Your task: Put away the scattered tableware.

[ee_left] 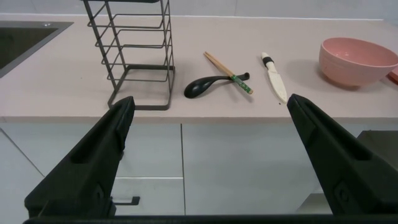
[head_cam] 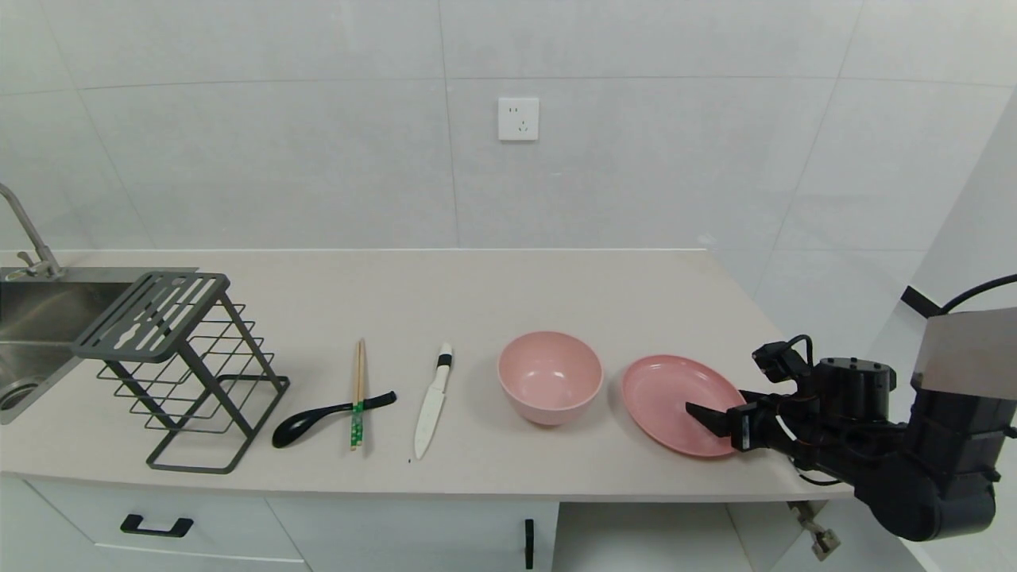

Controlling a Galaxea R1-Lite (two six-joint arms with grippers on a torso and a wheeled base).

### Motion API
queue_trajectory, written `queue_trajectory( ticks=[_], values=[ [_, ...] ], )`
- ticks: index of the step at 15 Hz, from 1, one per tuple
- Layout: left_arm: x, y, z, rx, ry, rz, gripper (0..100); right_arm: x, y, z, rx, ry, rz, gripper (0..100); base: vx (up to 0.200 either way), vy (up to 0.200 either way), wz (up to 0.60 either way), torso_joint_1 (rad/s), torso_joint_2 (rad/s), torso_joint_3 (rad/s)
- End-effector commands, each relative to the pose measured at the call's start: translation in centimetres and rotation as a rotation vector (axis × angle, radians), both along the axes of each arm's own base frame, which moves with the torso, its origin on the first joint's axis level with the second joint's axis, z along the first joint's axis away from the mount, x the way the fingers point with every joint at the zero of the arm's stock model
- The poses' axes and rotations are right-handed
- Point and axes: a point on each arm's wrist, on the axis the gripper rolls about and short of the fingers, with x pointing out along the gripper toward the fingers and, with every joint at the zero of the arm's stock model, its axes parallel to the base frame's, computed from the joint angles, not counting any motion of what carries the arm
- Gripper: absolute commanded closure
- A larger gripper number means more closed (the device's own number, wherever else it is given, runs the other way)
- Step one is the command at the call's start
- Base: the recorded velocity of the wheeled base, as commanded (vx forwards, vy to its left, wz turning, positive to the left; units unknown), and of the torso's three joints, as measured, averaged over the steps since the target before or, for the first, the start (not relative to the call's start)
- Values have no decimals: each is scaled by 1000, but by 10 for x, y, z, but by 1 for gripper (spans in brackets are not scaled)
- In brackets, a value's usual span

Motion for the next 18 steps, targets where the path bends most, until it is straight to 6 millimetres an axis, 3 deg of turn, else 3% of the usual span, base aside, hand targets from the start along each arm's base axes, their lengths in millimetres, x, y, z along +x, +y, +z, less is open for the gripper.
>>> queue_trajectory(
  ticks=[1, 6, 9, 12, 18],
  values=[
    [0, 0, 0, 0, 1, -1, 0, -1, 0, -4, -8, 14, 3, 100, 0, 0, 0, 0, 0, 0],
    [0, 0, 0, 0, 1, -1, 0, 1, -7, -2, -17, 5, -43, 100, 0, 0, 0, 0, 0, 0],
    [0, 0, 0, 0, 1, -1, 0, 2, -9, 13, 7, -47, -56, 100, 0, 0, 0, 0, 0, 0],
    [0, 0, 0, 0, 1, -1, 0, -1, -4, 35, 152, -96, -102, 100, 0, 0, 0, 0, 0, 0],
    [0, 0, 0, 9, -1, -4, 0, -9, -5, 58, 373, -160, -181, 100, 0, 0, 0, 0, 0, 0]
  ],
)
